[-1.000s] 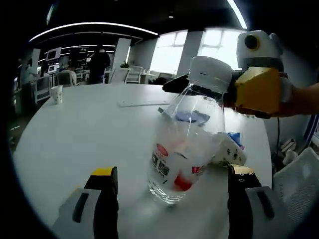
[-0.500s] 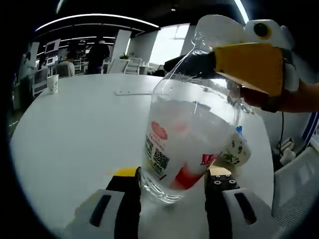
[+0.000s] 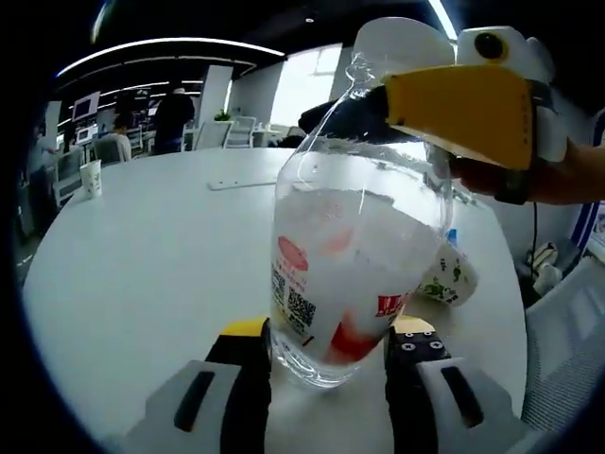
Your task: Arrange the tabletop items into an orderly group along one side of the table until the central work area is clear of visible clutter.
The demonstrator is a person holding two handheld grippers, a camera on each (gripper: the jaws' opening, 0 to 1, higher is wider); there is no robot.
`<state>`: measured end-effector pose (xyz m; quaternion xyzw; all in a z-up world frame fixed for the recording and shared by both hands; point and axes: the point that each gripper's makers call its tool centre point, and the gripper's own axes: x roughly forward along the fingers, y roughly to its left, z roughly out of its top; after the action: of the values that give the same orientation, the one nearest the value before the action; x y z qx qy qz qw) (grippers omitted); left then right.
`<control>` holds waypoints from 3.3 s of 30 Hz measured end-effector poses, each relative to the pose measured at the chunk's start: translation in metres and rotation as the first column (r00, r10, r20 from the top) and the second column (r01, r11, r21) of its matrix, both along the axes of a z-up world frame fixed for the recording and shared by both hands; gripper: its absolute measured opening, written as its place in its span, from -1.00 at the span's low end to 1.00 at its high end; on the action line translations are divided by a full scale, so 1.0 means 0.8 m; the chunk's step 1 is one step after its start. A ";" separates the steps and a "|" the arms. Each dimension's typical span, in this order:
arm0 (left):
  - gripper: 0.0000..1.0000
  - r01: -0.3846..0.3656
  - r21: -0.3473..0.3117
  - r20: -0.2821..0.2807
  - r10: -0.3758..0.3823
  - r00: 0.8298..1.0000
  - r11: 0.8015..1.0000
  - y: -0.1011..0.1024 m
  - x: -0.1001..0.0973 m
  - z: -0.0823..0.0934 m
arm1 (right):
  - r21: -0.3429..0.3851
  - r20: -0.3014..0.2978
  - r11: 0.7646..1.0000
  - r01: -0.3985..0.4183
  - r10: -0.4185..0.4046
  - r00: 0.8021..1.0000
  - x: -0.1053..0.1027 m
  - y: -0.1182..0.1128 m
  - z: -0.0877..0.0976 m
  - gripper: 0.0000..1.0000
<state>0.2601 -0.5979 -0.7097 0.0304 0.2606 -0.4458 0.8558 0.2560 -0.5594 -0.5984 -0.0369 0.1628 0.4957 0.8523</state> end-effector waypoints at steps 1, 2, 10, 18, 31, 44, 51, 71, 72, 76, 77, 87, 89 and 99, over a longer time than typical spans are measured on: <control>-0.09 0.002 0.000 0.005 -0.002 1.000 1.000 0.000 0.001 0.005 | 0.002 0.014 1.000 0.002 -0.002 1.000 0.000 0.001 0.004 -0.52; -0.09 0.001 -0.005 0.012 -0.001 1.000 1.000 0.000 0.003 0.009 | 0.009 0.024 1.000 0.008 -0.008 1.000 0.001 0.001 0.009 -0.52; -0.10 0.017 -0.051 0.057 -0.014 0.998 0.999 -0.003 0.026 0.040 | 0.074 0.041 0.994 0.086 -0.089 0.995 0.030 -0.010 0.042 -0.52; -0.10 0.032 -0.058 0.081 -0.027 0.996 0.998 -0.012 0.050 0.051 | 0.076 0.076 0.991 0.109 -0.115 0.990 0.052 -0.016 0.052 -0.53; -0.11 0.009 -0.040 0.105 -0.005 0.995 0.999 -0.029 0.104 0.051 | 0.089 0.103 0.988 0.123 -0.132 0.986 0.102 -0.034 0.054 -0.54; -0.11 -0.004 -0.031 0.121 0.008 0.993 1.000 -0.042 0.147 0.034 | 0.085 0.142 0.988 0.131 -0.142 0.980 0.145 -0.046 0.036 -0.54; -0.12 -0.013 -0.045 0.131 0.019 0.991 0.999 -0.052 0.174 0.025 | 0.126 0.149 0.978 0.168 -0.186 0.971 0.184 -0.066 0.026 -0.55; -0.13 -0.060 -0.067 0.165 0.070 0.984 0.996 -0.061 0.216 0.011 | 0.149 0.227 0.973 0.177 -0.208 0.951 0.228 -0.069 0.005 -0.57; -0.13 -0.060 -0.067 0.167 0.070 0.983 0.996 -0.061 0.216 0.010 | 0.146 0.230 0.974 0.174 -0.205 0.951 0.229 -0.068 0.005 -0.57; -0.13 -0.059 -0.070 0.176 0.070 0.982 0.996 -0.058 0.221 0.007 | 0.157 0.231 0.972 0.173 -0.207 0.951 0.232 -0.069 0.002 -0.57; -0.13 -0.058 -0.071 0.178 0.070 0.982 0.996 -0.059 0.223 0.006 | 0.159 0.232 0.972 0.176 -0.210 0.950 0.232 -0.069 0.003 -0.57; -0.13 -0.048 -0.093 0.183 0.065 0.981 0.994 -0.060 0.225 0.004 | 0.173 0.236 0.968 0.183 -0.222 0.946 0.234 -0.072 0.003 -0.56; -0.13 -0.051 -0.097 0.184 0.068 0.981 0.994 -0.060 0.226 0.003 | 0.182 0.235 0.966 0.185 -0.225 0.946 0.235 -0.072 0.002 -0.56; -0.12 -0.059 -0.108 0.183 0.078 0.980 0.992 -0.060 0.232 0.000 | 0.204 0.224 0.961 0.185 -0.230 0.947 0.237 -0.074 0.002 -0.56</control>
<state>0.4461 -0.6456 -0.7096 0.0192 0.1570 -0.4238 0.8918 0.4460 -0.6187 -0.5965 -0.0031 0.0138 0.4072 0.9132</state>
